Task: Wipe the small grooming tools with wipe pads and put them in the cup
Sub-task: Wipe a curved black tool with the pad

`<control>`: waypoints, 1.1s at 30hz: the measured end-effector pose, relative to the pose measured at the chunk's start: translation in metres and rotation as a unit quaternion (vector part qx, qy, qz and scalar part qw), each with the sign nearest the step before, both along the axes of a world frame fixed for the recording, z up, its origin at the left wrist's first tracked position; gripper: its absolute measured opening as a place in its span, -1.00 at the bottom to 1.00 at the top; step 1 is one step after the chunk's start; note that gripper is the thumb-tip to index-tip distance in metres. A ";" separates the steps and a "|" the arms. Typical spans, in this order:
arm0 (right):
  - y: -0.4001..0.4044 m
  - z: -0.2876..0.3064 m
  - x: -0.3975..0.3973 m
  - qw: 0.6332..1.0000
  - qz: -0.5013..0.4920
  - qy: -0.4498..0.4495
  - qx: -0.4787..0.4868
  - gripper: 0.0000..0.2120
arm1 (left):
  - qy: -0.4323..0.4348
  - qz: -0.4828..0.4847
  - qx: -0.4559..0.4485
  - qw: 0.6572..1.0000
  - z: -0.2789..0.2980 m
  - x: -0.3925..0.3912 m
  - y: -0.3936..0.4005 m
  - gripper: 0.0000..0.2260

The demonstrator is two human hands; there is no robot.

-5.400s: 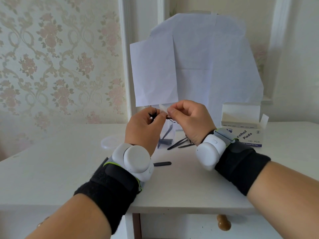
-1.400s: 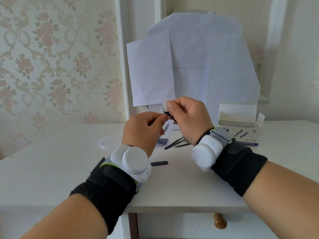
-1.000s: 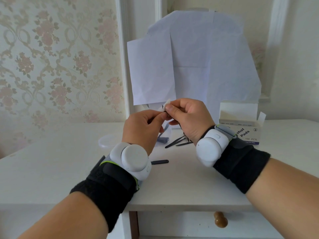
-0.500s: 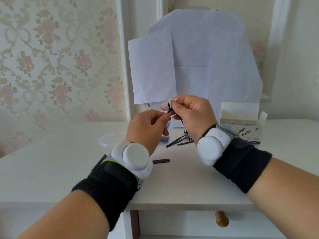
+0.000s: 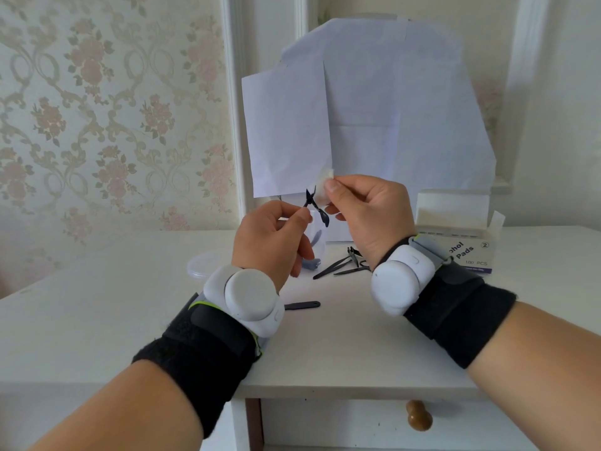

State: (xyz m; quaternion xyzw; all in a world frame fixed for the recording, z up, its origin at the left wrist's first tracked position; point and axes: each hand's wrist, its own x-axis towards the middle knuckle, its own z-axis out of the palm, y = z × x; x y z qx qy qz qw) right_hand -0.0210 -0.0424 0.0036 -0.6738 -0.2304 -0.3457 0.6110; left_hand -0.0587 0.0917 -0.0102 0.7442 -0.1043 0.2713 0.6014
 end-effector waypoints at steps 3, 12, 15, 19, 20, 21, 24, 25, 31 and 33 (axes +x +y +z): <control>0.001 0.000 -0.002 0.999 -0.013 -0.020 -0.021 -0.97 | 0.007 -0.012 -0.006 1.000 0.000 0.000 -0.001 -0.85; 0.003 0.001 -0.004 0.997 -0.028 -0.067 -0.037 -0.91 | 0.012 -0.021 -0.014 1.000 0.001 -0.001 0.000 -0.84; 0.002 0.002 -0.003 0.992 -0.066 -0.100 -0.032 -0.91 | 0.012 -0.019 -0.019 1.000 0.001 -0.001 -0.001 -0.84; -0.001 0.004 -0.002 0.991 -0.084 -0.107 -0.012 -0.90 | 0.013 -0.015 -0.017 1.000 0.001 -0.002 -0.001 -0.84; -0.001 0.004 -0.002 0.991 -0.079 -0.109 -0.014 -0.90 | 0.014 -0.016 -0.016 1.000 0.000 -0.002 -0.001 -0.84; -0.001 0.004 -0.002 0.991 -0.073 -0.113 -0.024 -0.90 | 0.015 -0.017 -0.016 1.000 0.000 -0.002 -0.001 -0.84; 0.002 0.000 -0.001 0.986 -0.057 -0.122 -0.095 -0.88 | 0.012 -0.020 -0.009 1.000 0.001 -0.002 -0.002 -0.82; 0.003 -0.001 0.000 0.984 -0.061 -0.120 -0.120 -0.88 | 0.009 -0.018 -0.004 1.000 0.001 -0.003 -0.002 -0.81; 0.003 -0.002 0.003 0.972 -0.105 -0.094 -0.186 -0.83 | -0.017 0.005 0.029 0.999 0.000 -0.002 -0.002 -0.80; 0.003 -0.001 0.002 0.972 -0.109 -0.082 -0.190 -0.82 | -0.021 0.012 0.034 0.999 0.000 -0.002 -0.002 -0.80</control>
